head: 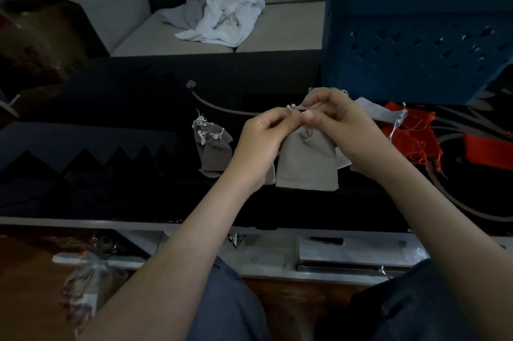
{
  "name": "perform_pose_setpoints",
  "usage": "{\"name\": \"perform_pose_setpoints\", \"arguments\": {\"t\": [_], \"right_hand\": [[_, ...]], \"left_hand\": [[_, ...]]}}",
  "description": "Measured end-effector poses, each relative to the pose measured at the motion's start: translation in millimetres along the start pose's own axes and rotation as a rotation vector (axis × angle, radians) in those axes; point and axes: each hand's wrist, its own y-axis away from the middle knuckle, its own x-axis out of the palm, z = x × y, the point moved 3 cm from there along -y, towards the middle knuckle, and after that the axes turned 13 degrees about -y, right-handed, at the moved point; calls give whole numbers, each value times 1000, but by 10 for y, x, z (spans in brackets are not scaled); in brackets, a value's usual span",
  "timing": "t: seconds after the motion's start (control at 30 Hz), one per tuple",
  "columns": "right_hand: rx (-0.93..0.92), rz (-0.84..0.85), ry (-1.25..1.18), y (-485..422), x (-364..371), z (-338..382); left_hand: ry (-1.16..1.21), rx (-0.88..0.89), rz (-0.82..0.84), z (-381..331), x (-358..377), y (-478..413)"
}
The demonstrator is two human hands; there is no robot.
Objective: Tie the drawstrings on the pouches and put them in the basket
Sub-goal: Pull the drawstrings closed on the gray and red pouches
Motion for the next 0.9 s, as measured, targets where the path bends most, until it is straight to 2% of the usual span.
{"name": "perform_pose_setpoints", "arguments": {"t": [0.1, 0.2, 0.5, 0.63, 0.73, 0.83, 0.9], "right_hand": [[44, 63, 144, -1, 13, -66], [50, 114, 196, -4, 28, -85], [65, 249, 412, 12, -49, -113], [144, 236, 492, 30, -116, -111], [209, 121, 406, 17, -177, -132], [254, 46, 115, -4, -144, -162], [219, 35, -34, -5, -100, -152]], "left_hand": [[186, -64, 6, 27, -19, -39], [242, -60, 50, -4, -9, -31], [-58, -109, 53, 92, -91, -43], [-135, -90, 28, 84, -95, -43], [-169, -100, -6, 113, -104, -70], [-167, -121, -53, 136, -105, -87], [-176, -121, -51, 138, -91, -94]]}}
